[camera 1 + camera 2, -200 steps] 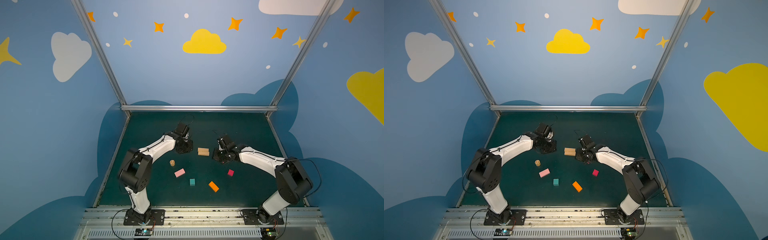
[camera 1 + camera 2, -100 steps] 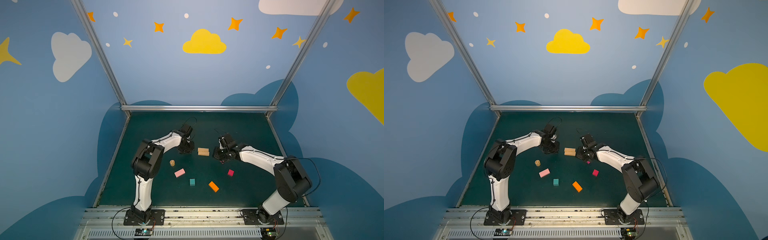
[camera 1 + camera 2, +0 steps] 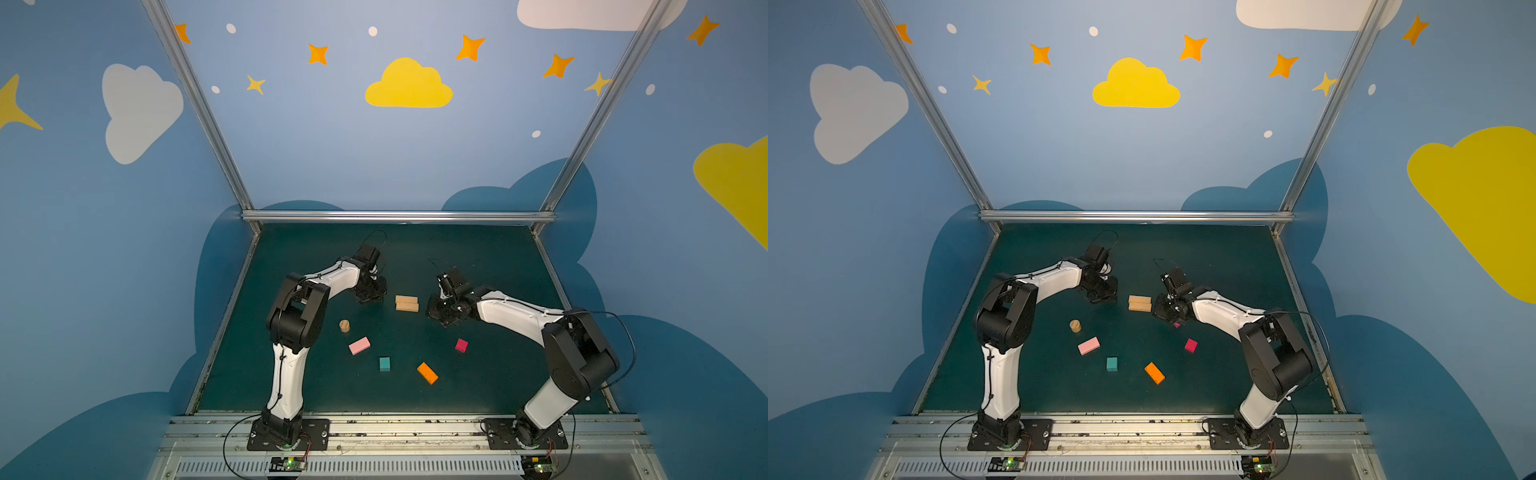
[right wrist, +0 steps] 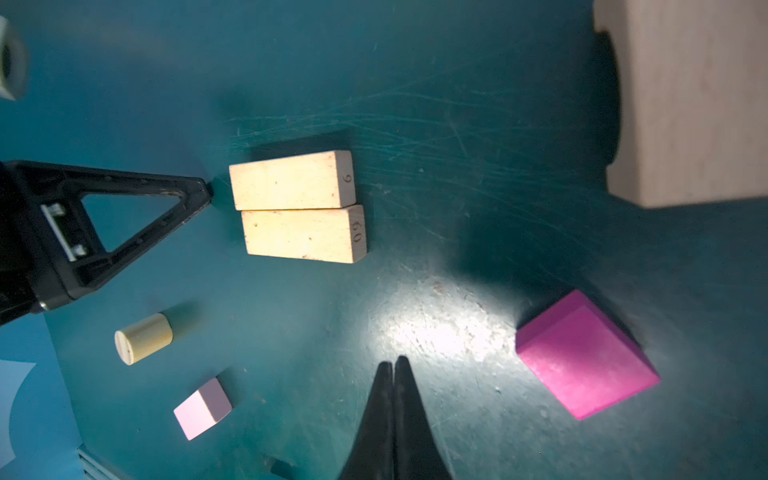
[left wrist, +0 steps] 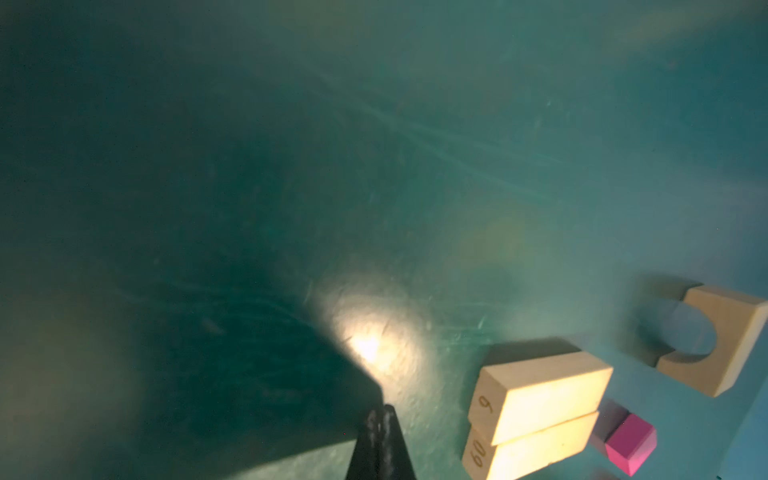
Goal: Build the wood block tower
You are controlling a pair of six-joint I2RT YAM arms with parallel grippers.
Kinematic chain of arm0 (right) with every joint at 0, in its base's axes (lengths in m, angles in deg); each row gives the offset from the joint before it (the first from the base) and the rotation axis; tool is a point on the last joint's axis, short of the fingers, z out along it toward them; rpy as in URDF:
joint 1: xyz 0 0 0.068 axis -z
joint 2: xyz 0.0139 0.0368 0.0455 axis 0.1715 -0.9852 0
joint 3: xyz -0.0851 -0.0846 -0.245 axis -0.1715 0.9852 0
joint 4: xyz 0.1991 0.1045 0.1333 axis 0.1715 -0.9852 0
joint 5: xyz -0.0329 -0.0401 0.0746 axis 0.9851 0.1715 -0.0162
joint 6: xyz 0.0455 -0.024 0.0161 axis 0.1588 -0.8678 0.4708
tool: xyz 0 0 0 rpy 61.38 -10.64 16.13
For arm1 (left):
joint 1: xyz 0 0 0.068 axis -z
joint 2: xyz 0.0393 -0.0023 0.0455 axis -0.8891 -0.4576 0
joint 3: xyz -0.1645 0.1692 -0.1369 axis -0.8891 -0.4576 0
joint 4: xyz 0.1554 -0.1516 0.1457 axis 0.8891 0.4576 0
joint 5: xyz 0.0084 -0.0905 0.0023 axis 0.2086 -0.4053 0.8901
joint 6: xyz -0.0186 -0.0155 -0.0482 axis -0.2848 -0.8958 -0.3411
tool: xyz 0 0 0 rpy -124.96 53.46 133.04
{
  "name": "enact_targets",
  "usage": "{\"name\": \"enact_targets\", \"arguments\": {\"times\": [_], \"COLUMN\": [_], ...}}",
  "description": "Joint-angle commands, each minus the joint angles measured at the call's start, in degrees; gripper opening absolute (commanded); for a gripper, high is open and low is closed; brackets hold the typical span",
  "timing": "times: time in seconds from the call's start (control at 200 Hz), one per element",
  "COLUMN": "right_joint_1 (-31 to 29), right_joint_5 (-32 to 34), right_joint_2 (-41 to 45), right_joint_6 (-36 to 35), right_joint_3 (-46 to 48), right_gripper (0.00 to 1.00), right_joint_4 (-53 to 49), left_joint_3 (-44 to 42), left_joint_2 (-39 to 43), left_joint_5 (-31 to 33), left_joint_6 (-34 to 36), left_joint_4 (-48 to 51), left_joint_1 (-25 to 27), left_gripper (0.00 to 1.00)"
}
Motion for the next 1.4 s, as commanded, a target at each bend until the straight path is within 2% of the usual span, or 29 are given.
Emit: {"name": "enact_targets", "arguments": {"times": [0.0, 1.392], "right_joint_1": [0.4, 0.5], "right_joint_5": [1.0, 0.4], "right_joint_2": [2.8, 3.8], "right_joint_6": [-0.2, 0.6], "right_joint_3": [1.1, 2.8], "right_gripper": [0.00, 0.00], "right_joint_4": [-1.3, -0.6], "left_joint_3": [0.1, 2.8], "left_joint_2": [-1.9, -3.8], "left_joint_5": [0.1, -2.1], "left_joint_6": [-0.7, -1.8], "left_joint_4": [0.0, 0.1], "left_joint_1": [0.3, 4.3], "left_gripper": [0.04, 0.04]}}
